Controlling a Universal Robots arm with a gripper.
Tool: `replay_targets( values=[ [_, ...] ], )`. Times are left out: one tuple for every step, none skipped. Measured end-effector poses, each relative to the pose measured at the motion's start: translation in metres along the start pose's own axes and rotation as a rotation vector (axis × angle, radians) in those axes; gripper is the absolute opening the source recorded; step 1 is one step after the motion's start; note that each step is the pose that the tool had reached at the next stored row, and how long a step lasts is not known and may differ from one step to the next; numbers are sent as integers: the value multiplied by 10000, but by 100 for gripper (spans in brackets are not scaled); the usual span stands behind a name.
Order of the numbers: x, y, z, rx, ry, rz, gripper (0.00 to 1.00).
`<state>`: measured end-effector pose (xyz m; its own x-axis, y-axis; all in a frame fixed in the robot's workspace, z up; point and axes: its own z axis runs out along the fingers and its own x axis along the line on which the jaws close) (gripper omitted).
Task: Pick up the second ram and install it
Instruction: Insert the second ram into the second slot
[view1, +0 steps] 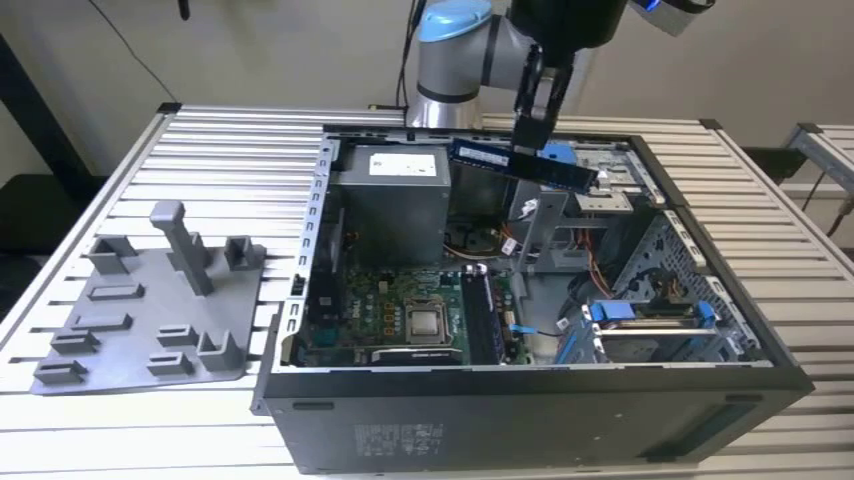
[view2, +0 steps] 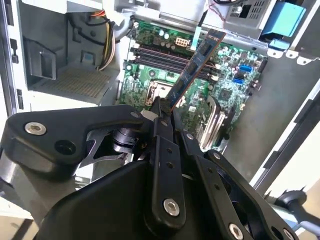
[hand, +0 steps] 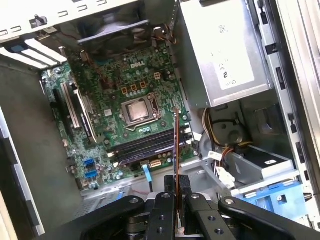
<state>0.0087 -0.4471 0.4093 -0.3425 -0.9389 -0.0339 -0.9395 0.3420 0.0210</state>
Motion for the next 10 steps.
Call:
replay_targets(
  values=[
    [0, 0, 0, 5, -3, 150, 14],
    [0, 0, 0, 11, -7, 316, 14],
    [0, 0, 0, 16, -10, 469, 14],
    [0, 0, 1, 21, -13, 621, 14],
    [0, 0, 1, 26, -17, 775, 14],
    [0, 0, 1, 32, -20, 932, 14],
    [0, 0, 1, 37, -22, 1085, 14],
    [0, 0, 1, 42, -26, 1233, 14],
    [0, 0, 1, 47, -29, 1392, 14],
    [0, 0, 2, 52, -32, 1544, 14]
  ],
)
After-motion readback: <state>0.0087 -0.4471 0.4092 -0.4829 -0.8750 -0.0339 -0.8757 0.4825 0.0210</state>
